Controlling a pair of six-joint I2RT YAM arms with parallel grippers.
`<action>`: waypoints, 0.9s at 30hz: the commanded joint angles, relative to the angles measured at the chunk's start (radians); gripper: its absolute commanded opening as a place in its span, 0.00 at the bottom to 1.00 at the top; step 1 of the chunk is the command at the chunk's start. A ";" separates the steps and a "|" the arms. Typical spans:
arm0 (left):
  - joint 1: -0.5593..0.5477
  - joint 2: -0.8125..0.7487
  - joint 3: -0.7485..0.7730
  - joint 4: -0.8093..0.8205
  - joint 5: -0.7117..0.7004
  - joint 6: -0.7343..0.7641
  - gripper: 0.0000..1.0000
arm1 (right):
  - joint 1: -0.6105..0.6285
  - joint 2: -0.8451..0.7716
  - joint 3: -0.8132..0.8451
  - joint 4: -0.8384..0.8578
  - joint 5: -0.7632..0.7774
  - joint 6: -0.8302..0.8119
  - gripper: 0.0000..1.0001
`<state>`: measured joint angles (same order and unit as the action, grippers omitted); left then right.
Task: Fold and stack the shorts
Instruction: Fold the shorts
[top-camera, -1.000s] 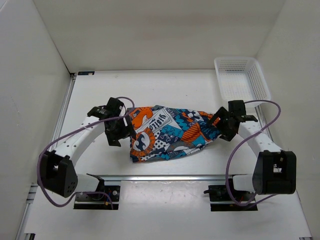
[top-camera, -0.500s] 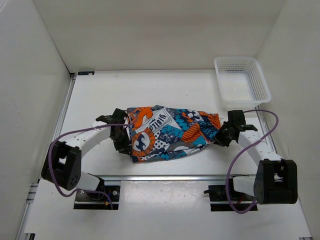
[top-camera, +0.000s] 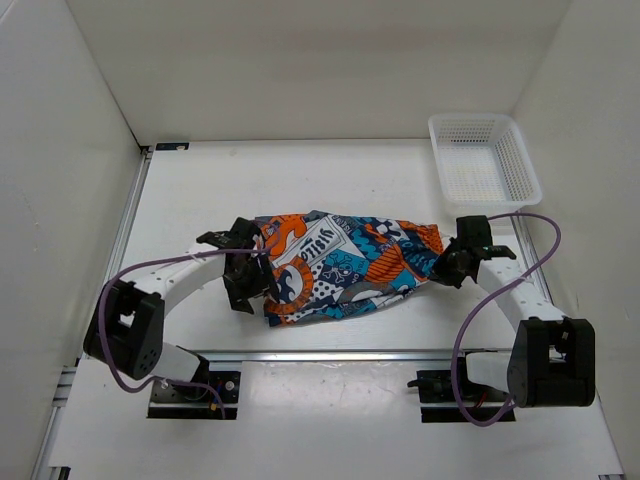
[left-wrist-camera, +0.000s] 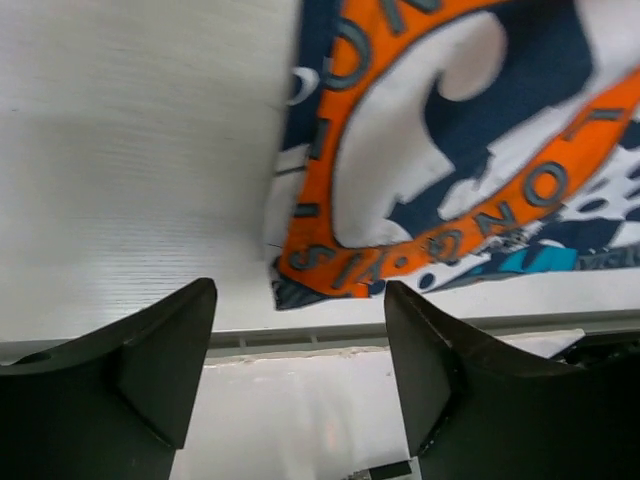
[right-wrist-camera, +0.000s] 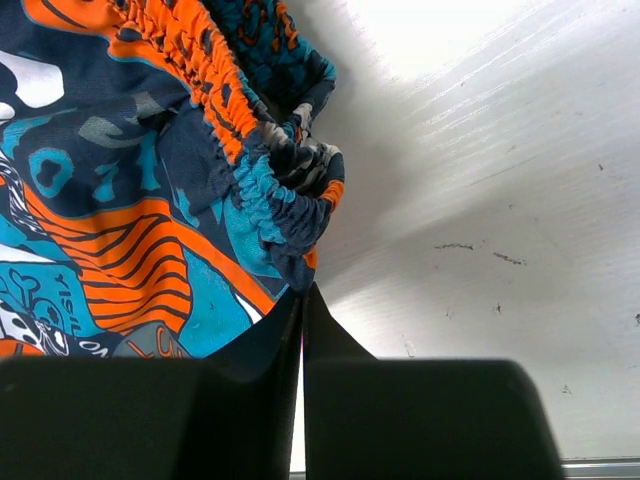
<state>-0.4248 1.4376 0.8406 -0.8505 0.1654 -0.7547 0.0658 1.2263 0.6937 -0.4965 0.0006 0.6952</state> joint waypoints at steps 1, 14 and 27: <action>-0.031 -0.066 -0.012 0.047 0.010 -0.021 0.80 | -0.001 0.002 0.040 0.010 0.026 -0.019 0.01; -0.071 0.012 0.040 0.045 0.028 -0.002 0.10 | -0.001 0.015 0.118 -0.010 0.016 -0.022 0.01; -0.181 -0.232 0.109 -0.076 0.060 -0.098 0.10 | -0.001 -0.019 0.267 -0.112 0.113 -0.040 0.01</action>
<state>-0.5732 1.2278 0.9932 -0.8848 0.2028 -0.8139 0.0658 1.2263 0.9409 -0.5804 0.0696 0.6720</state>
